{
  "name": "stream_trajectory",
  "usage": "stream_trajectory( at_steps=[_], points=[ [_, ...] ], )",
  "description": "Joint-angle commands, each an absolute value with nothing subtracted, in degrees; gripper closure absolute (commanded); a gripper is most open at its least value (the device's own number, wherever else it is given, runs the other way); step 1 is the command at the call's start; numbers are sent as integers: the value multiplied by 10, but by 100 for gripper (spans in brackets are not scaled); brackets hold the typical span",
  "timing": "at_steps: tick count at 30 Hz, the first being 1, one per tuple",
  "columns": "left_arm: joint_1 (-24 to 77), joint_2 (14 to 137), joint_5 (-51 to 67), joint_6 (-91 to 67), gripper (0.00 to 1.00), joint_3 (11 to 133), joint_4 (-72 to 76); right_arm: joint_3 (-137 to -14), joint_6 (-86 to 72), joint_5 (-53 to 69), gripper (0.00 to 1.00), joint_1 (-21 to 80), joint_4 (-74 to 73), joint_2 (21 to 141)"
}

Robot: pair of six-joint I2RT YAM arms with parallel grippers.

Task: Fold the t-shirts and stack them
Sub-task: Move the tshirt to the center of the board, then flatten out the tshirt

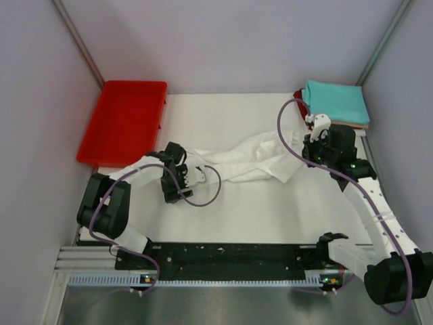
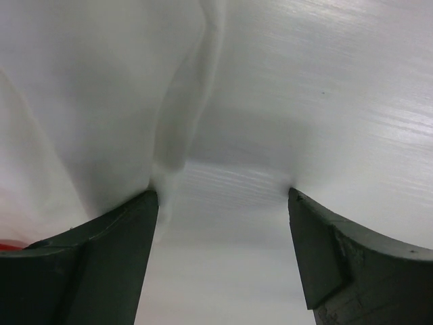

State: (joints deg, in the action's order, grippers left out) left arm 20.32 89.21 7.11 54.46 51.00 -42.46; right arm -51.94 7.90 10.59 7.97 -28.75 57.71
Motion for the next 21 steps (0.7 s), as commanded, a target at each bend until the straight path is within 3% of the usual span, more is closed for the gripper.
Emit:
stream_trajectory(
  at_steps=[1,8,17,19,21],
  points=[
    [194,904,40,544,20,506,-367,-555,87,98,100,72,-276,575],
    [152,869,113,584,22,530,-395,-555,90,97,100,72,-277,575],
    [108,964,101,597,25,580,-385,-555,90,103,100,72,-279,572],
    [108,976,98,599,30,580,-376,-555,90,105,100,72,-279,570],
    [108,991,89,596,45,581,-369,-555,90,105,100,72,-279,570]
  ],
)
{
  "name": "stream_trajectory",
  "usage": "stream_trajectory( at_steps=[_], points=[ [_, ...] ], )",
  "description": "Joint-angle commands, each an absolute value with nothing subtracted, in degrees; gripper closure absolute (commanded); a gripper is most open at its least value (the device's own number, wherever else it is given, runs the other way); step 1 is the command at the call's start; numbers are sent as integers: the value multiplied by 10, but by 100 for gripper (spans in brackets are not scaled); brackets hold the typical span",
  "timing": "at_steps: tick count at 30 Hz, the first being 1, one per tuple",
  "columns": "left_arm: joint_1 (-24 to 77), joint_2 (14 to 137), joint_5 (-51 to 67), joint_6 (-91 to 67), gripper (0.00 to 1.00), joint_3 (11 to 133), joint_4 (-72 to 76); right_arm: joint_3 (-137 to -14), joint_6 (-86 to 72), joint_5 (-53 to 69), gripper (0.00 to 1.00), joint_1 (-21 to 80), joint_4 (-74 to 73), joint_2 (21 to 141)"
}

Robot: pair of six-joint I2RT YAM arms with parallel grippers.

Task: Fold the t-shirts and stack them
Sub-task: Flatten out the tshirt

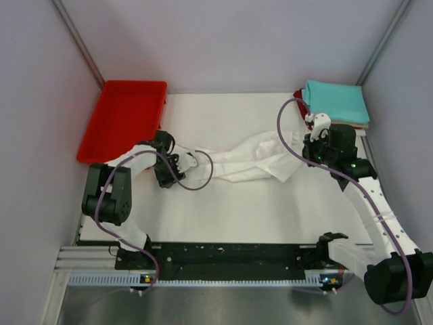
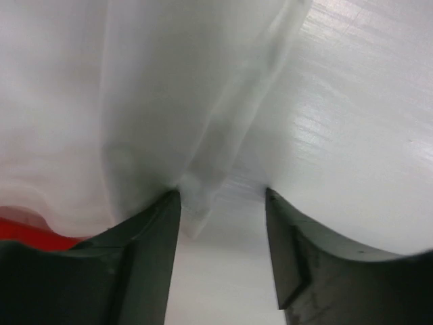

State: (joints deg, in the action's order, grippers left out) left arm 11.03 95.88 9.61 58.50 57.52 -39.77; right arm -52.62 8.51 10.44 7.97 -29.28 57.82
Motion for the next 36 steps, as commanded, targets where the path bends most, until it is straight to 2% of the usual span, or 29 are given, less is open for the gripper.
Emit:
stream_trajectory(
  at_steps=[1,3,4,8,23,30,36],
  points=[
    [108,1000,81,590,54,582,-366,-554,90,105,100,72,-279,571],
    [107,1011,61,581,78,581,-350,-555,90,103,100,72,-279,570],
    [106,1012,48,573,100,583,-341,-557,90,103,100,71,-279,569],
    [95,998,-18,508,100,626,-341,-581,88,105,100,72,-287,554],
    [74,640,-37,444,100,873,-575,-866,120,171,100,72,-423,426],
    [74,613,-44,436,100,1055,-689,-968,113,193,100,73,-469,388],
    [74,642,-69,448,100,1078,-672,-980,95,160,100,73,-468,438]
  ],
)
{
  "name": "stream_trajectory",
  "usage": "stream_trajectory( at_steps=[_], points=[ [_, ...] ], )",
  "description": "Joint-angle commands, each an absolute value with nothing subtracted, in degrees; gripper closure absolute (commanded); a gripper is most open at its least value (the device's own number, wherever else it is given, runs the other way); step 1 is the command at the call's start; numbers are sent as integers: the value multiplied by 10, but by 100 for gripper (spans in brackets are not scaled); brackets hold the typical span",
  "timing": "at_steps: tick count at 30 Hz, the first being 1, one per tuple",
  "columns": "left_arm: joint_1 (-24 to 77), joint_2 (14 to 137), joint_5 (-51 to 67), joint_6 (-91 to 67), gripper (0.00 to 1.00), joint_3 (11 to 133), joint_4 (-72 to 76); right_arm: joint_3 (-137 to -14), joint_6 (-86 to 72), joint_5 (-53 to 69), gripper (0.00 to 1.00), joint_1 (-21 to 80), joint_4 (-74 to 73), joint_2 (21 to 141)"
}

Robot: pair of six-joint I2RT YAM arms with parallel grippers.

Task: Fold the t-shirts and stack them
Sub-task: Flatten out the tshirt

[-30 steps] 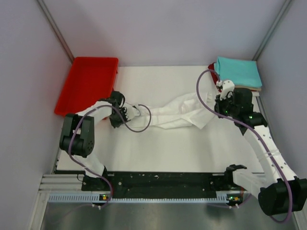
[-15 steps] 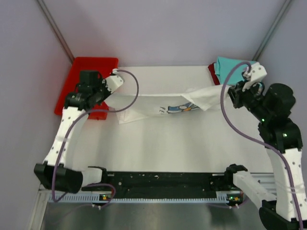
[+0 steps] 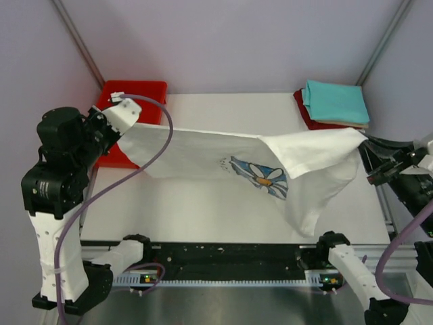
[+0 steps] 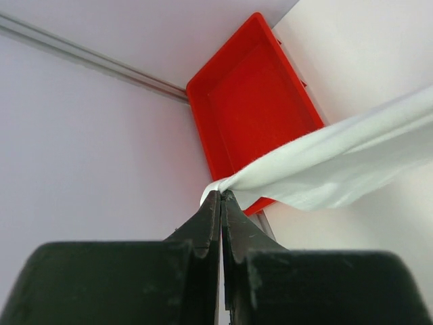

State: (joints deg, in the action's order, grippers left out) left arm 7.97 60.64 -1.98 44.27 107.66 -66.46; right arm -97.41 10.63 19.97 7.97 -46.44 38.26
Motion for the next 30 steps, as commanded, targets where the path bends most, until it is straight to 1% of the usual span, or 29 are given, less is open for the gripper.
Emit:
stream_trajectory(
  at_steps=[1,4,7,10,13,16,19,21,23,24,26,30],
  points=[
    [74,651,-74,453,100,1073,-656,-981,92,156,100,73,-463,456],
    [74,692,-86,468,100,1059,-591,-983,87,135,100,73,-426,531],
    [74,758,-123,475,100,1070,-507,-996,91,76,100,73,-364,624],
    [74,827,-169,475,100,1087,-406,-1033,107,25,100,72,-310,720],
    [69,880,-193,475,100,1113,-313,-1118,111,6,100,60,-296,814],
    [69,947,-205,466,100,1213,-316,-1232,61,18,100,22,-297,882],
    [67,969,-208,467,100,1273,-303,-1317,12,31,100,-25,-296,903],
    [68,963,-204,471,100,1274,-286,-1339,11,40,100,-39,-297,900],
    [68,955,-192,469,100,1274,-282,-1327,26,38,100,-41,-299,884],
    [68,946,-177,468,100,1260,-281,-1303,30,36,100,-41,-299,869],
    [69,917,-140,469,100,1206,-265,-1230,40,36,100,-41,-298,829],
    [81,854,-114,483,100,1056,-250,-1028,90,50,100,-41,-304,726]
  ],
)
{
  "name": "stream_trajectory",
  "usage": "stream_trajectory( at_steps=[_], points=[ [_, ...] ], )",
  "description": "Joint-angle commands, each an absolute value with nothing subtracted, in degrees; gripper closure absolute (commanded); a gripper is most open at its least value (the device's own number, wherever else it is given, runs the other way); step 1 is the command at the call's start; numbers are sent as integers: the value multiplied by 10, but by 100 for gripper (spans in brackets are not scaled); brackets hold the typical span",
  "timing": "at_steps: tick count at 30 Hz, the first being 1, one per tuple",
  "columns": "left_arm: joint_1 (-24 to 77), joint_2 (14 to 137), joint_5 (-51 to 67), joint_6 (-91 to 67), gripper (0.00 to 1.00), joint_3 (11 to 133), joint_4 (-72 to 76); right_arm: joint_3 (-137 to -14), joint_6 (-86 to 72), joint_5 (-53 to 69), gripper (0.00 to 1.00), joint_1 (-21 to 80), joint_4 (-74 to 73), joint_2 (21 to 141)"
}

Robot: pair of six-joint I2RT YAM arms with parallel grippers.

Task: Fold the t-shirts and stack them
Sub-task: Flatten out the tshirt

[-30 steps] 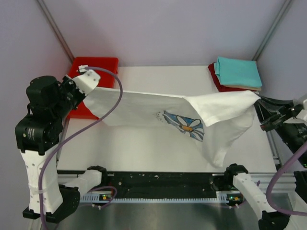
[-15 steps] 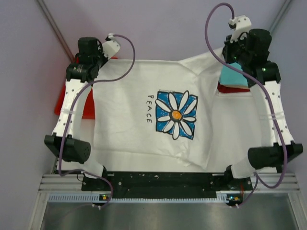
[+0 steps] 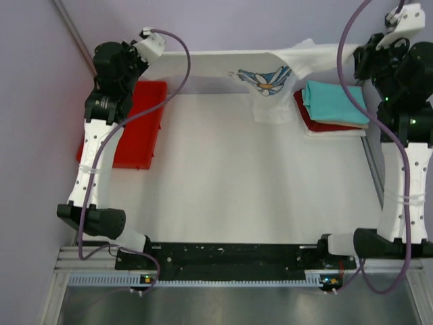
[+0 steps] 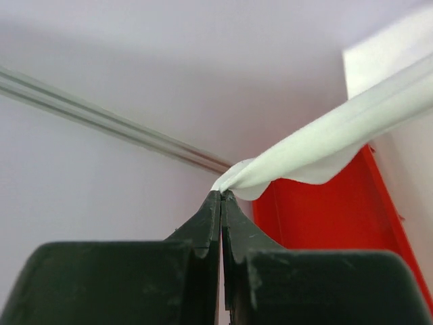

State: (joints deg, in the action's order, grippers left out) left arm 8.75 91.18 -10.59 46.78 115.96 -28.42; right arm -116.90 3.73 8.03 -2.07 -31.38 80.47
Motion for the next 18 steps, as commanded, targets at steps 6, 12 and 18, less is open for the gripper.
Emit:
stream_trajectory(
  at_steps=[6,12,18],
  points=[
    [82,749,-55,511,100,846,-321,-822,219,129,100,-14,-487,564],
    [82,680,-3,548,100,704,-550,-663,315,28,100,150,-742,489],
    [82,642,87,589,100,586,-722,-559,332,45,100,181,-901,432]
  ],
)
